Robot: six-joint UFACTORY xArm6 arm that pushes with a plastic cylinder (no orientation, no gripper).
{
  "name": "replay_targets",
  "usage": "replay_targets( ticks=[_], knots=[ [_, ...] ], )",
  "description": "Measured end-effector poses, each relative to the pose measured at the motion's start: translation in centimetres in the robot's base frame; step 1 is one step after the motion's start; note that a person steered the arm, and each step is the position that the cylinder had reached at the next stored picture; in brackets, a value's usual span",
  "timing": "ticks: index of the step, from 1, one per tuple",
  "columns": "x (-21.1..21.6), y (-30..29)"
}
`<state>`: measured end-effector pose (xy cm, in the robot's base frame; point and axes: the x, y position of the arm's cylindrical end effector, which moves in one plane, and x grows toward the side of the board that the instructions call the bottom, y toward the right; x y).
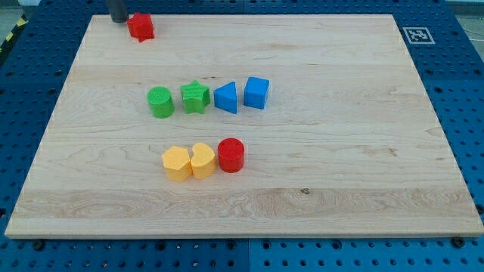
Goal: Place the red star to the top of the green circle
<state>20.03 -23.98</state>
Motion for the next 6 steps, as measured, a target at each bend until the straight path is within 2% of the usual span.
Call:
replay_targets(
  ticks=[1,3,6],
  knots=[
    [0.1,2.7],
    [3.7,3.1],
    [5.7,6.5]
  ],
)
